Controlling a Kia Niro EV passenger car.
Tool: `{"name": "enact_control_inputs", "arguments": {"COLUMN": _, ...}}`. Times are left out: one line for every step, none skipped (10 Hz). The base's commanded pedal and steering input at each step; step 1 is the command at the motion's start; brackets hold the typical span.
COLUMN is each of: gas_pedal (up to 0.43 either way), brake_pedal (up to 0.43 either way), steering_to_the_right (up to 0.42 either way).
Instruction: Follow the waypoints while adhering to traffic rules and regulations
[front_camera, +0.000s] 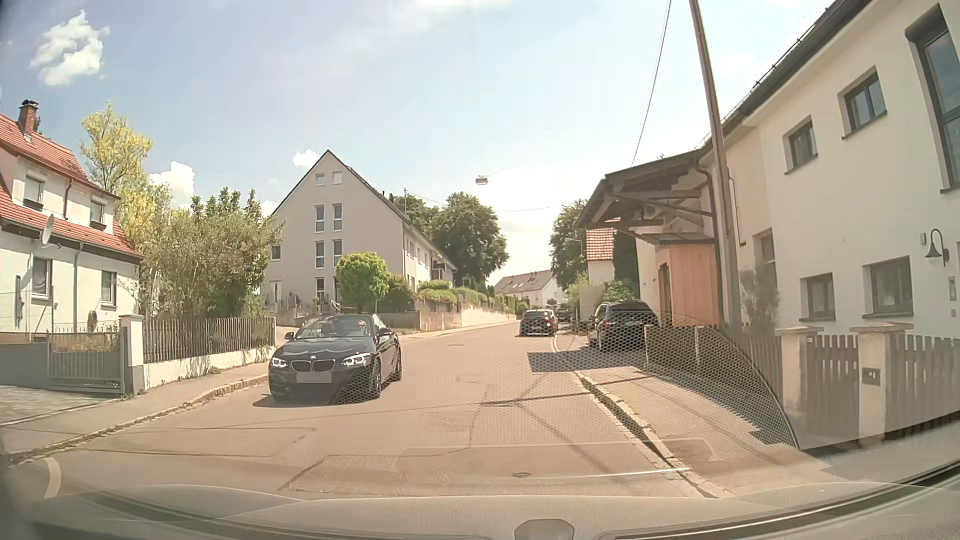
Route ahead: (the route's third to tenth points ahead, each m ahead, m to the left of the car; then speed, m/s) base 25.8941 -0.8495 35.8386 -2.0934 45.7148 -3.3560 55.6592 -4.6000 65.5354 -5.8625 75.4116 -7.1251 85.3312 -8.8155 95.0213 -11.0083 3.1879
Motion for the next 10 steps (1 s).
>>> {"name": "enact_control_inputs", "arguments": {"gas_pedal": 0.197, "brake_pedal": 0.000, "steering_to_the_right": -0.036}}
{"name": "enact_control_inputs", "arguments": {"gas_pedal": 0.197, "brake_pedal": 0.000, "steering_to_the_right": -0.035}}
{"name": "enact_control_inputs", "arguments": {"gas_pedal": 0.197, "brake_pedal": 0.000, "steering_to_the_right": -0.034}}
{"name": "enact_control_inputs", "arguments": {"gas_pedal": 0.197, "brake_pedal": 0.000, "steering_to_the_right": -0.030}}
{"name": "enact_control_inputs", "arguments": {"gas_pedal": 0.197, "brake_pedal": 0.000, "steering_to_the_right": -0.027}}
{"name": "enact_control_inputs", "arguments": {"gas_pedal": 0.197, "brake_pedal": 0.000, "steering_to_the_right": -0.026}}
{"name": "enact_control_inputs", "arguments": {"gas_pedal": 0.197, "brake_pedal": 0.000, "steering_to_the_right": -0.025}}
{"name": "enact_control_inputs", "arguments": {"gas_pedal": 0.197, "brake_pedal": 0.000, "steering_to_the_right": -0.021}}
{"name": "enact_control_inputs", "arguments": {"gas_pedal": 0.209, "brake_pedal": 0.000, "steering_to_the_right": -0.017}}
{"name": "enact_control_inputs", "arguments": {"gas_pedal": 0.220, "brake_pedal": 0.000, "steering_to_the_right": -0.011}}
